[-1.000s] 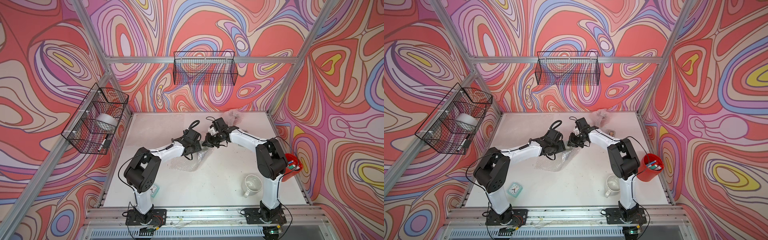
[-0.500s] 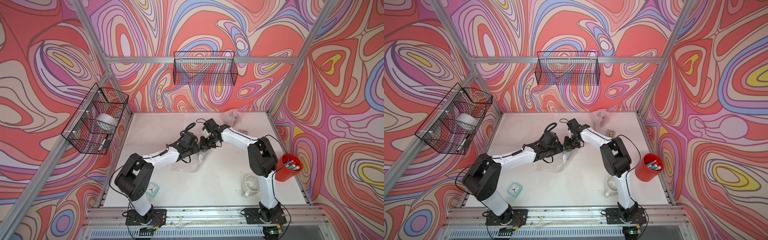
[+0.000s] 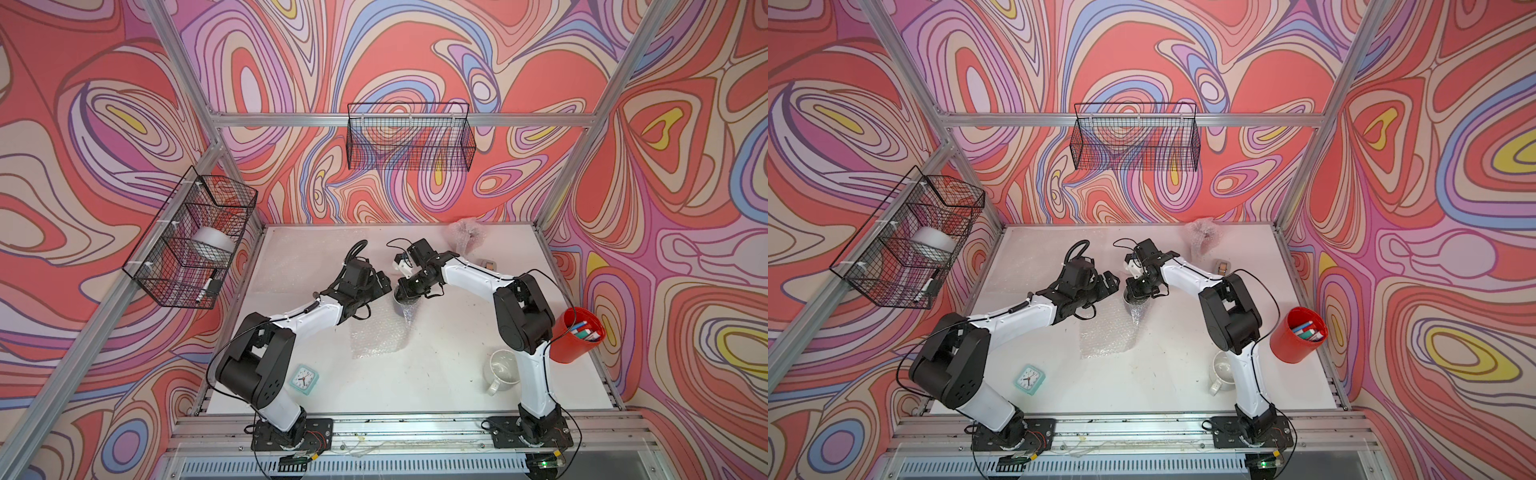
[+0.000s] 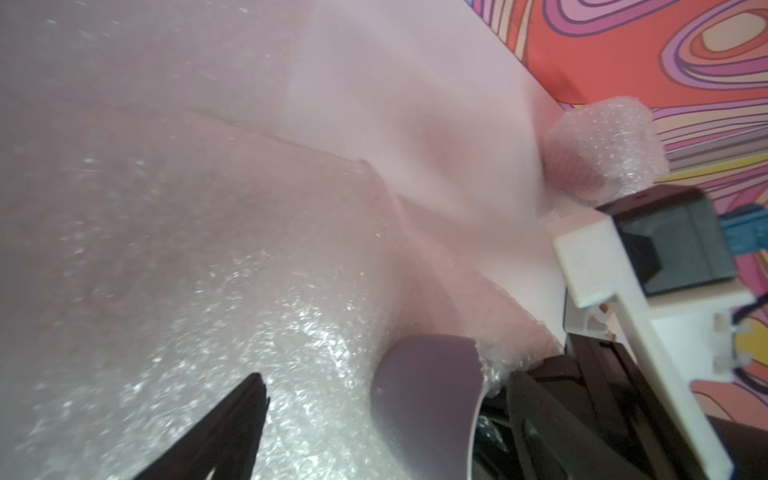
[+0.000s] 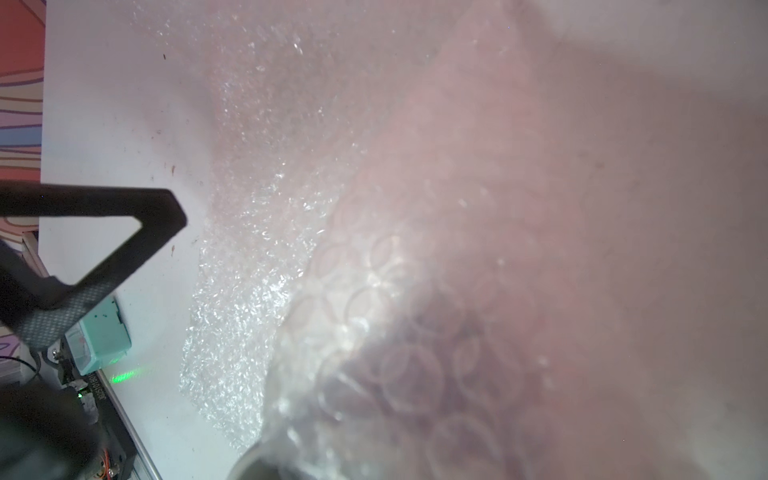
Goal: Wrap mugs in bubble wrap
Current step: Wrap the mug in bubble wrap.
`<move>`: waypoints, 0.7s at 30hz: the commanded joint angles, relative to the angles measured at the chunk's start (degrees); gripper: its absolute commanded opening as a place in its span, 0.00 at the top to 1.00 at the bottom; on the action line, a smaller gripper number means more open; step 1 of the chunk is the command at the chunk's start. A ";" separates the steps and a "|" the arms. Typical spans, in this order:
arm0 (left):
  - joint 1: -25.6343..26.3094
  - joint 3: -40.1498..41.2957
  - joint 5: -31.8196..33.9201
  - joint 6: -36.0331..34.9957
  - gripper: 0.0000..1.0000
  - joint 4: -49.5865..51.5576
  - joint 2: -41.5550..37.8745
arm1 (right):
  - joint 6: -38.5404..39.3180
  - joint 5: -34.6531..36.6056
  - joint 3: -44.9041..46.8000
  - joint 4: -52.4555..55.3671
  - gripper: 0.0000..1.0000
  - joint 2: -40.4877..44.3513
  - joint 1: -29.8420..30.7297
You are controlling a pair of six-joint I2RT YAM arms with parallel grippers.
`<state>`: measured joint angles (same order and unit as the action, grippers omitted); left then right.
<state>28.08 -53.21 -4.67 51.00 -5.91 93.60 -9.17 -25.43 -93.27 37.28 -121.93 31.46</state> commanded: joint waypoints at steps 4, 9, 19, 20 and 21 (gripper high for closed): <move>-0.11 -1.49 -7.01 0.41 0.11 -7.47 5.02 | 2.44 1.48 3.27 0.69 1.00 -2.57 -0.26; -0.10 -2.07 -6.49 0.85 0.16 -6.35 7.17 | 2.51 1.36 3.49 0.43 1.00 -2.09 -0.26; -0.10 -1.23 -6.32 1.71 0.17 -5.95 9.41 | 1.98 -0.92 3.23 -0.25 1.00 0.28 -0.26; -0.05 -0.96 -6.31 1.74 0.17 -6.04 9.32 | 1.70 -1.58 3.19 -0.52 0.98 1.08 -0.26; -0.06 -0.72 -6.30 1.80 0.17 -6.11 9.31 | 1.50 -2.02 3.19 -0.90 0.91 1.78 -0.24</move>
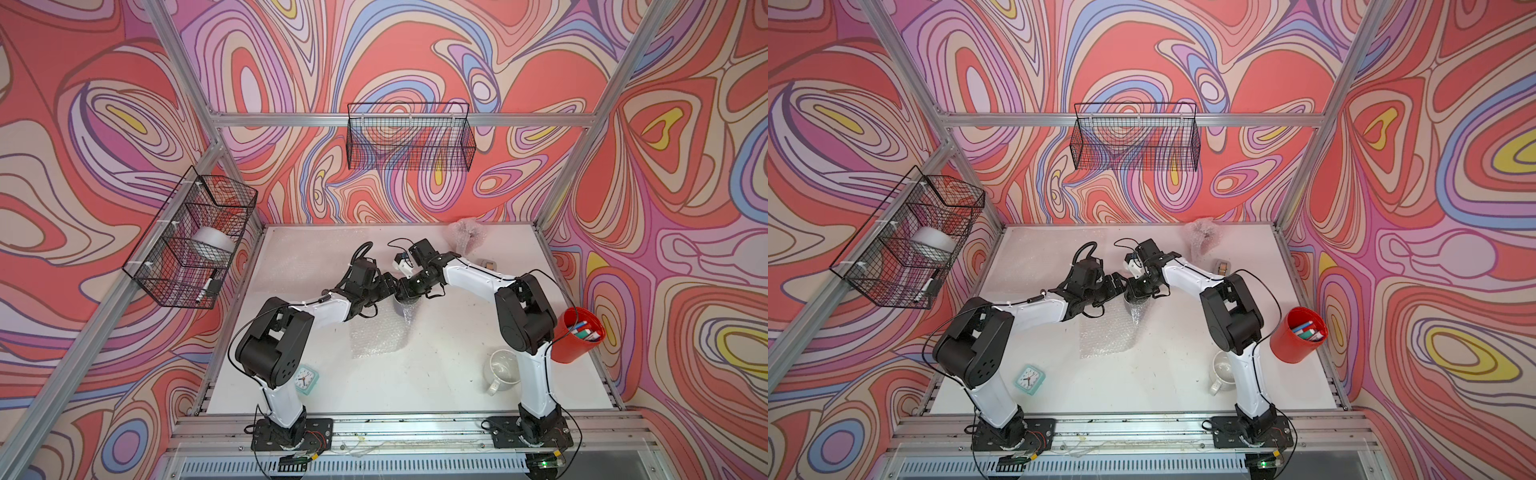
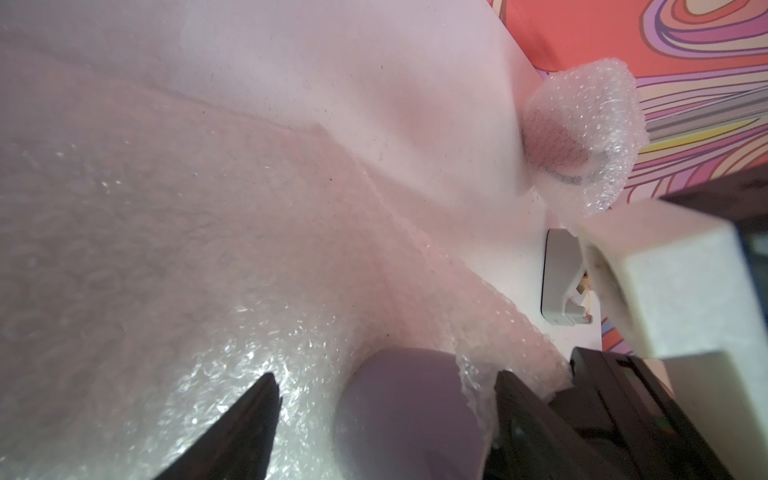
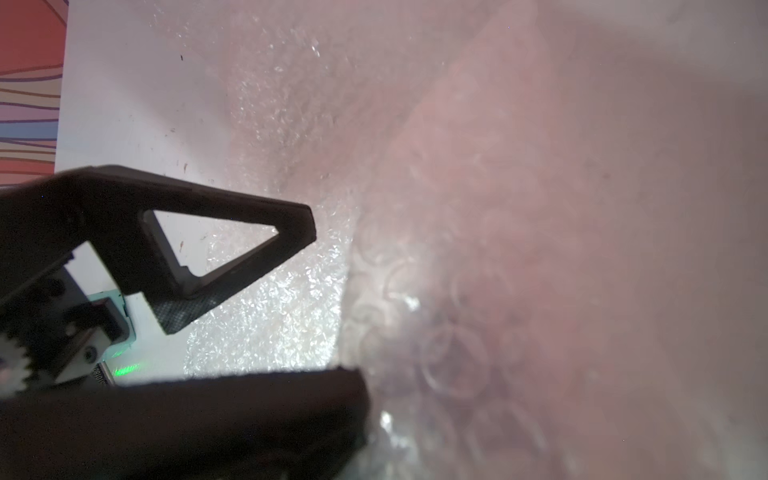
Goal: Wrap mugs in bubble wrap
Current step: Wrap the mug in bubble wrap.
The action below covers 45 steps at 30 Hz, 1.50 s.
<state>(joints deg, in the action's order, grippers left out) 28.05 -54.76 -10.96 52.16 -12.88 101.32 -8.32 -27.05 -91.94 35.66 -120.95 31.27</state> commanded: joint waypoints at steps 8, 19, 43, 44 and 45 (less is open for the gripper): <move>0.01 1.15 -0.37 0.66 0.17 0.65 1.95 | -1.27 -0.96 2.20 0.09 0.66 6.30 -0.07; 0.03 1.04 -0.29 0.57 0.18 0.76 2.04 | -1.62 3.98 3.29 1.05 0.65 13.57 -0.07; 0.03 -0.25 -0.20 0.13 0.18 1.72 1.82 | -4.07 28.40 0.97 9.08 0.51 4.84 -0.07; 0.00 -0.26 -0.29 0.13 0.18 1.72 1.69 | -4.08 28.34 0.98 9.24 0.51 4.21 -0.08; 0.01 -0.26 -0.22 -0.02 0.18 1.84 1.48 | -4.09 28.05 1.06 9.19 0.52 3.66 0.02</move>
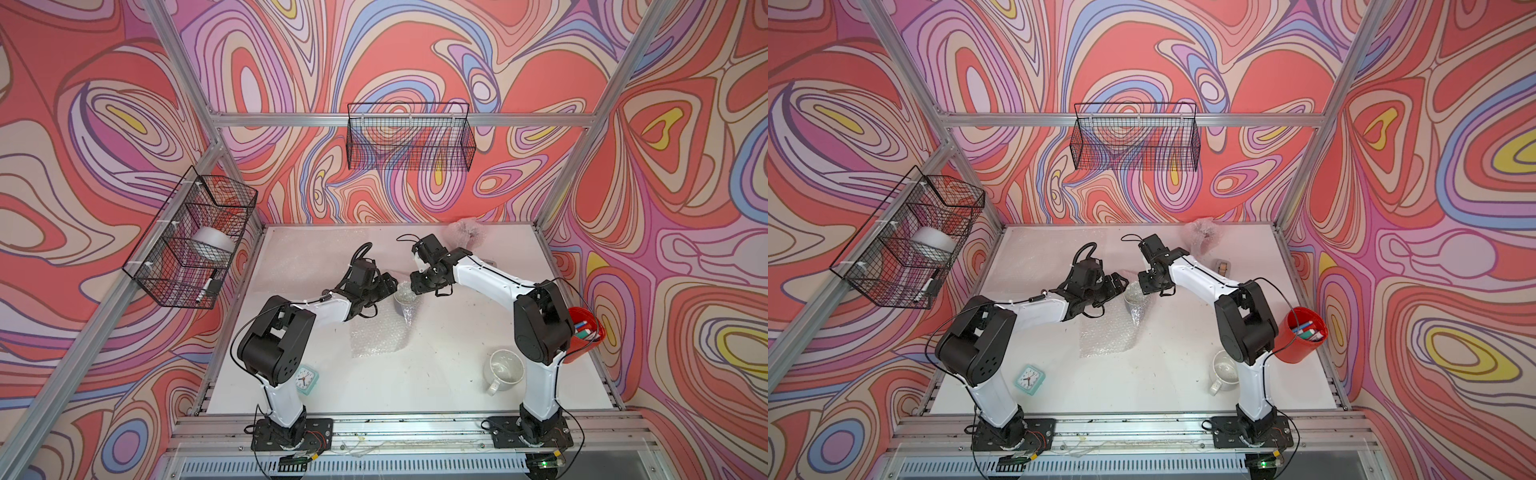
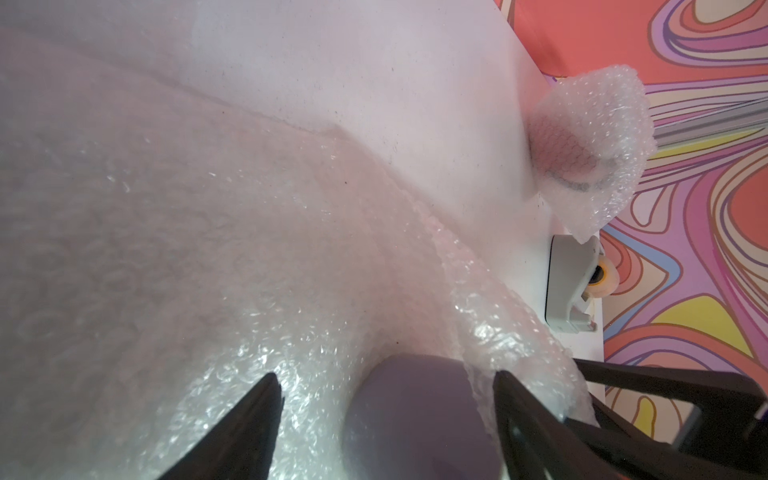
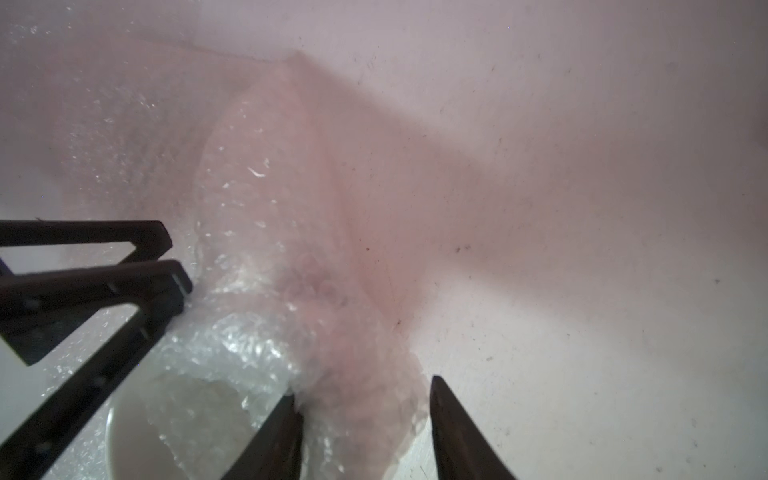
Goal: Wrap mugs in bubble wrap
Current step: Wrap the mug in bubble wrap.
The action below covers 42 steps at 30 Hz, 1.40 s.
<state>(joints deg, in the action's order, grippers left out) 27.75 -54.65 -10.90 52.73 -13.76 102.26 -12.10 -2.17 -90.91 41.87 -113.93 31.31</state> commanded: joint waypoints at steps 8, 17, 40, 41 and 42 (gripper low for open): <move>-1.06 -2.30 7.32 -8.52 0.14 14.61 -8.21 | -0.90 1.93 -0.01 2.61 0.53 -3.25 -0.04; -9.65 -5.49 13.28 -15.93 0.17 32.82 -11.58 | -2.23 2.60 -0.18 2.89 0.58 -2.36 0.86; -20.10 -18.68 -7.60 -27.58 0.20 33.80 8.08 | -1.70 1.70 -0.67 3.58 0.60 -2.20 1.12; -20.19 -18.89 -8.26 -27.80 0.20 33.56 8.50 | -1.70 1.73 -0.67 3.58 0.60 -2.28 1.12; -20.34 -19.13 -9.05 -28.03 0.21 33.38 9.09 | -1.70 1.74 -0.62 3.64 0.60 -2.24 1.19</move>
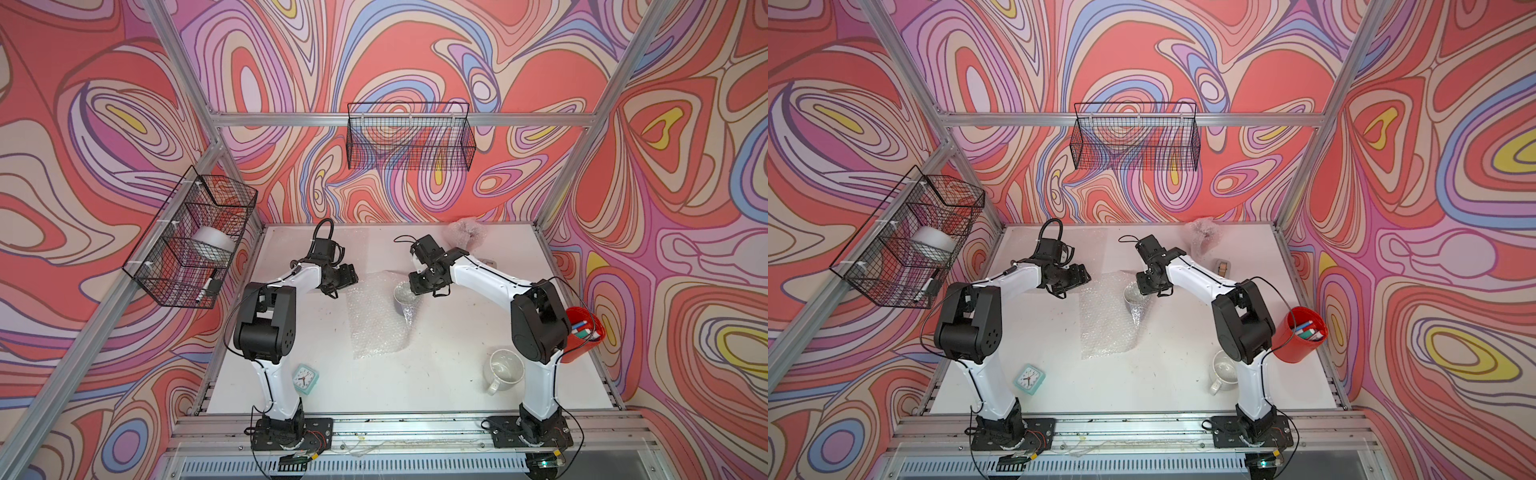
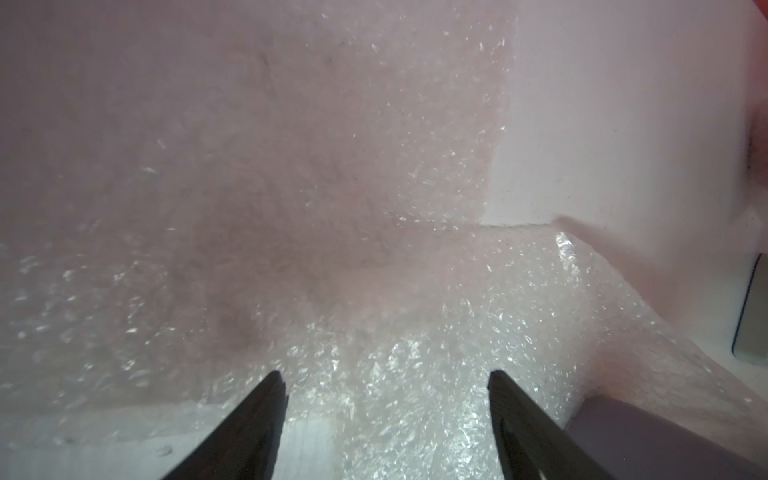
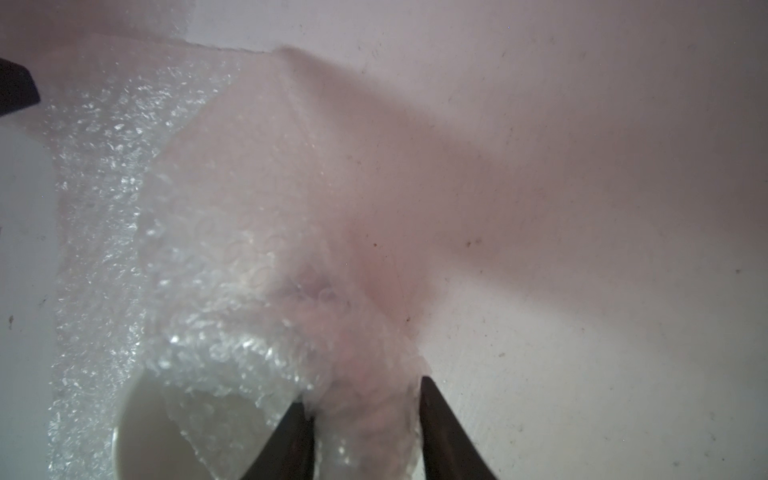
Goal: Wrap mugs in bubble wrap
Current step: Wrap the mug in bubble wrap.
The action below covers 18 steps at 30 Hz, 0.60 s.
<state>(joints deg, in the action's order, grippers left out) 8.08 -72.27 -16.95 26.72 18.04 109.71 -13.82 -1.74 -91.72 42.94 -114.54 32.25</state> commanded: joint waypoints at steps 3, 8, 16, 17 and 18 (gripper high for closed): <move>-0.87 -2.55 -5.55 -2.60 0.21 1.27 3.49 | 0.01 1.13 0.24 2.53 0.61 -1.61 0.27; -1.13 -3.88 -8.38 -2.80 0.24 1.17 5.78 | -0.15 0.95 0.23 2.61 0.61 -1.66 0.55; -1.22 -3.32 -11.37 -2.40 0.42 -1.34 4.85 | -0.41 1.03 0.44 2.56 0.61 -1.82 0.62; -1.22 -3.28 -11.35 -2.43 0.45 -1.41 4.67 | -0.40 0.97 0.37 2.63 0.61 -1.84 0.67; -1.22 -3.15 -11.35 -2.30 0.49 -1.48 4.48 | -0.40 1.00 0.32 2.64 0.61 -1.83 0.71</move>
<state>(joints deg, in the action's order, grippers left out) 7.11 -75.37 -26.87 25.08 17.41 114.41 -13.89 -1.72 -91.72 42.94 -114.54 32.60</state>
